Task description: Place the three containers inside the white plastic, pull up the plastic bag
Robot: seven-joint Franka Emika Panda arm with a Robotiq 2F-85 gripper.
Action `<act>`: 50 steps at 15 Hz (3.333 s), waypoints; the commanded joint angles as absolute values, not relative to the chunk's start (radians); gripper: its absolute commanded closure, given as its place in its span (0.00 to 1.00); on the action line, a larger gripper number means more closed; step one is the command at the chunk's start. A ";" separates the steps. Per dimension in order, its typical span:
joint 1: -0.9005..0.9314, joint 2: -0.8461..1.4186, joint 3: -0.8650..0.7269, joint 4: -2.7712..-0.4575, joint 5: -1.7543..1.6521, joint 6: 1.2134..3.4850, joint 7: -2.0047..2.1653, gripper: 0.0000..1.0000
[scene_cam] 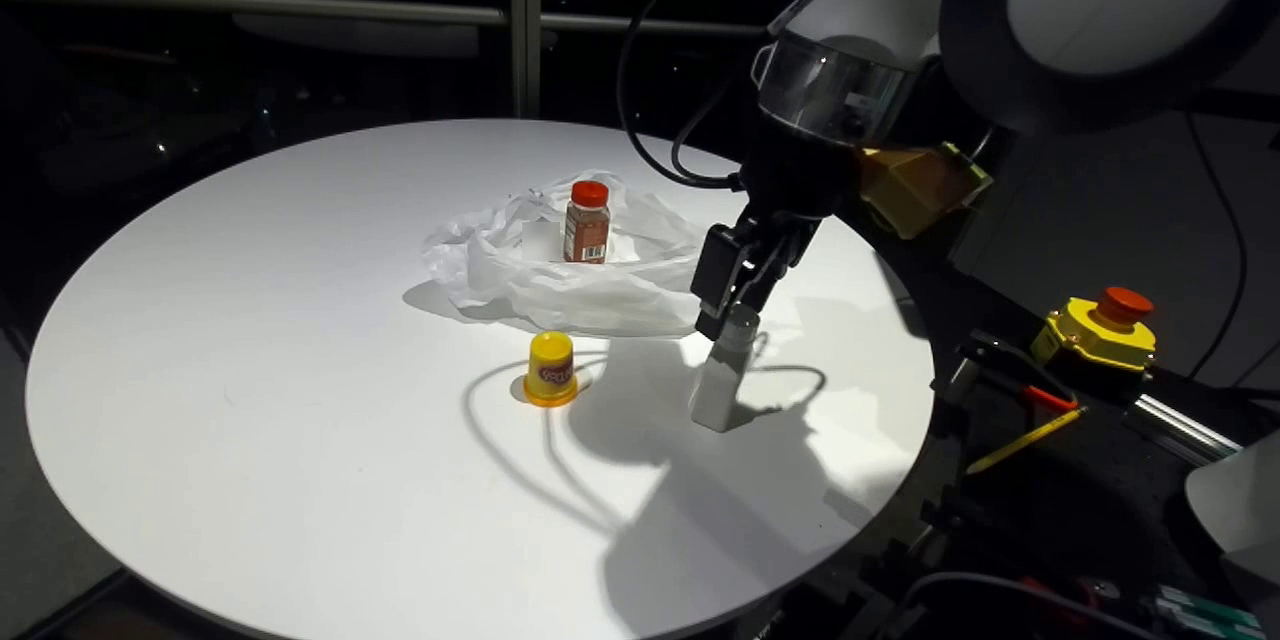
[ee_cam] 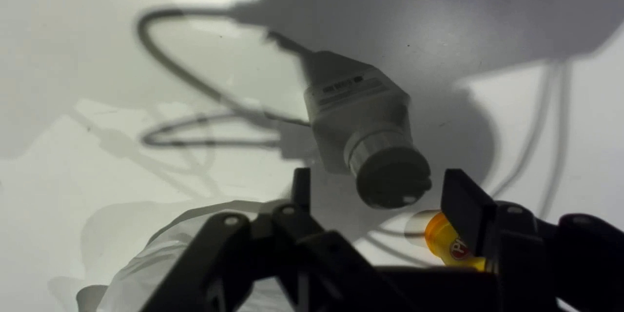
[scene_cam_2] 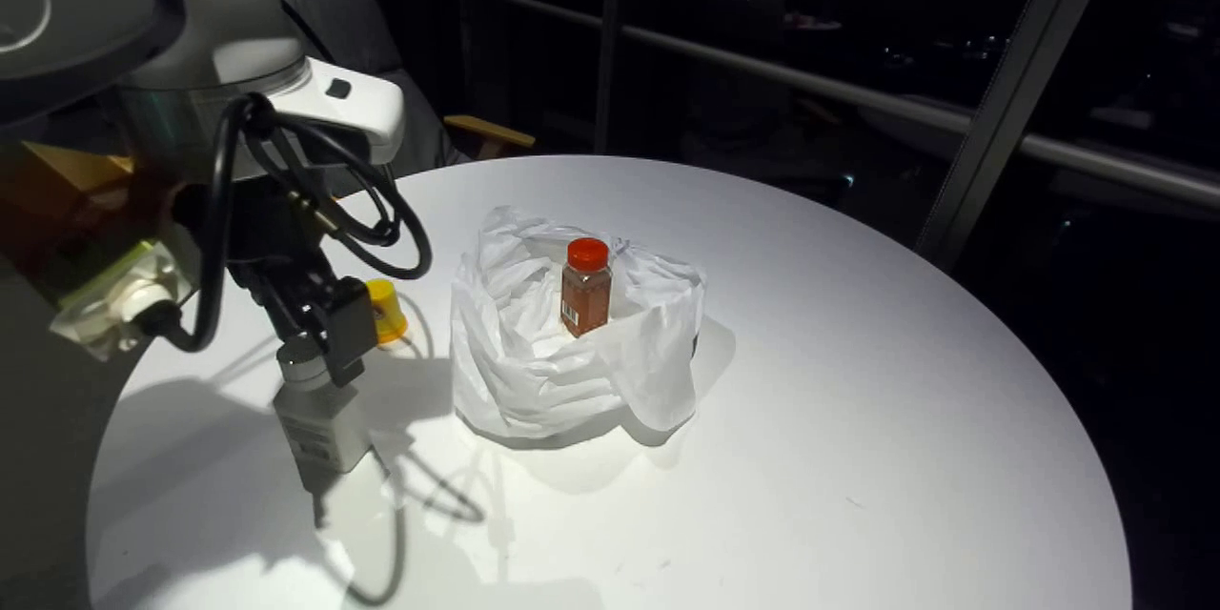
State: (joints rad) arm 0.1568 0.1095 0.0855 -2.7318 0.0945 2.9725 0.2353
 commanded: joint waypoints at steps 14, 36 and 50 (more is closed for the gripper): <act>0.216 0.049 -0.021 -2.663 -0.251 2.798 0.519 0.57; 0.098 0.101 0.040 -2.621 -0.153 2.582 0.081 0.00; 0.081 0.064 0.052 -2.612 -0.007 2.535 -0.090 0.80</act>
State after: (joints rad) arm 0.0977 0.1091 0.0518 -2.6241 0.0119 2.5766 -0.1149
